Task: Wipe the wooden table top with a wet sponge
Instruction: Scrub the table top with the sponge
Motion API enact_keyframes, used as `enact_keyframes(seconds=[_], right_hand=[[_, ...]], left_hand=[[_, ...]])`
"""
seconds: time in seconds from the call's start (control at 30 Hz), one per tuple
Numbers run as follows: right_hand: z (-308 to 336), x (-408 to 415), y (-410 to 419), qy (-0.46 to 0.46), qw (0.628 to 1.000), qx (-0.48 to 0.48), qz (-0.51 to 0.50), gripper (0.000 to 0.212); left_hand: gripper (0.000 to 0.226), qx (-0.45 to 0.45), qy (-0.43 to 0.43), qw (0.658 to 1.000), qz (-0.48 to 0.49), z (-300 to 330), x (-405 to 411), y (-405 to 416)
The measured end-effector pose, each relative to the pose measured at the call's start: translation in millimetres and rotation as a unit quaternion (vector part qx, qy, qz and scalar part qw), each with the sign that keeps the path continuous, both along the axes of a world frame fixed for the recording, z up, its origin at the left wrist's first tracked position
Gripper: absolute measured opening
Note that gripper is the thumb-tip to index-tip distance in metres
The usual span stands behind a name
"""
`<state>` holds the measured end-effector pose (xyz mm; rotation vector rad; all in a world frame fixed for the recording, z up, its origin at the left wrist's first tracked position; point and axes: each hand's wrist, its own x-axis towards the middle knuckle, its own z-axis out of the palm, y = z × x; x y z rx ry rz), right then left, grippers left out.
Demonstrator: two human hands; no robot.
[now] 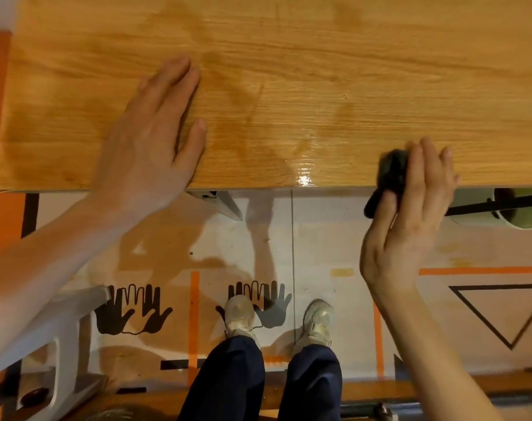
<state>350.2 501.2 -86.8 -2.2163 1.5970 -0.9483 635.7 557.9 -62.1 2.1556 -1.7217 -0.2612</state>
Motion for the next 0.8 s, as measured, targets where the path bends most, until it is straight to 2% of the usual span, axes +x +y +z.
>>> enact_keyframes(seconds=[0.1,0.27,0.4,0.47,0.57,0.67,0.8], right_hand=[[6,51,24,-0.011,1.0,0.017,-0.011,0.045],[19,152,76,0.081,0.986,0.037,0.142,0.051],[33,114,51,0.098,0.968,0.088,0.212,0.048],[36,63,29,0.093,0.976,0.1,0.17,0.047],[41,8,-1,0.053,0.988,0.14,0.03,0.048],[51,18,-25,0.003,0.985,0.166,-0.037,0.049],[58,52,-50,-0.039,0.986,0.16,-0.036,0.039]], left_hand=[[0.059,-0.013,0.001,1.0,-0.006,-1,1,0],[0.053,-0.028,0.012,1.0,-0.006,-3,4,-1],[0.05,-0.038,0.024,0.999,-0.009,-2,5,-1],[0.05,-0.036,0.032,0.999,-0.006,-1,3,1],[0.05,-0.032,0.031,0.999,-0.012,-2,2,3],[0.053,-0.028,0.044,0.998,-0.023,2,12,1],[0.051,-0.038,0.031,0.999,0.001,8,38,-7]])
